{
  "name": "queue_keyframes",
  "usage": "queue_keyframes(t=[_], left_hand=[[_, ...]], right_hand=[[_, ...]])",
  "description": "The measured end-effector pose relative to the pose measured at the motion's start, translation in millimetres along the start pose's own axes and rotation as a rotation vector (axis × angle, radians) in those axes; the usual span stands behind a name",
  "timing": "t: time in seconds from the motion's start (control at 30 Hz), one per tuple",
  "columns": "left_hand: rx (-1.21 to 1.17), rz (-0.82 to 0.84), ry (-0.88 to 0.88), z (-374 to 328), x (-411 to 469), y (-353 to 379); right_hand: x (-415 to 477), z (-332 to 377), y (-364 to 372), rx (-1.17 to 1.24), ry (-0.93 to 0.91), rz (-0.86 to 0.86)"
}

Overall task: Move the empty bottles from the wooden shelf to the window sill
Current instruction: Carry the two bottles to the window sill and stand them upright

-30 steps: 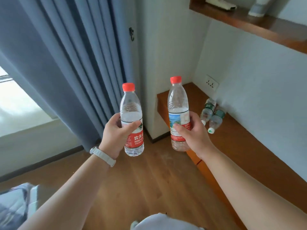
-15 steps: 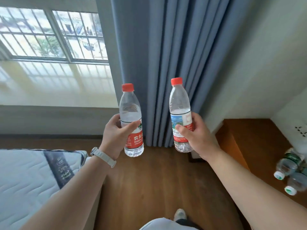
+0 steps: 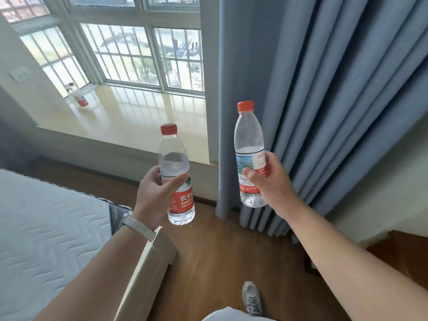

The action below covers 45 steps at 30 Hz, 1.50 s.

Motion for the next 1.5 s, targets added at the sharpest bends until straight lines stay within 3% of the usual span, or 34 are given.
queue_keyframes(t=[0.57, 0.87, 1.1, 1.5], left_hand=[[-0.052, -0.313, 0.018, -31, 141, 29], [0.002, -0.492, 0.013, -20, 190, -59], [-0.019, -0.511, -0.048, 7, 261, -155], [-0.094, -0.586, 0.024, -9, 353, -267]], right_hand=[[200, 10, 20, -0.011, -0.019, 0.335], [262, -17, 134, -0.049, -0.002, 0.482], [328, -17, 241, -0.053, 0.022, 0.476], [409, 12, 382, -0.045, 0.002, 0.537]])
Point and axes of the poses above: each hand's wrist, its own x-axis towards the middle knuckle, its own y-axis out of the palm, z = x × y, the point moved 8 cm from there along x, towards the middle knuckle
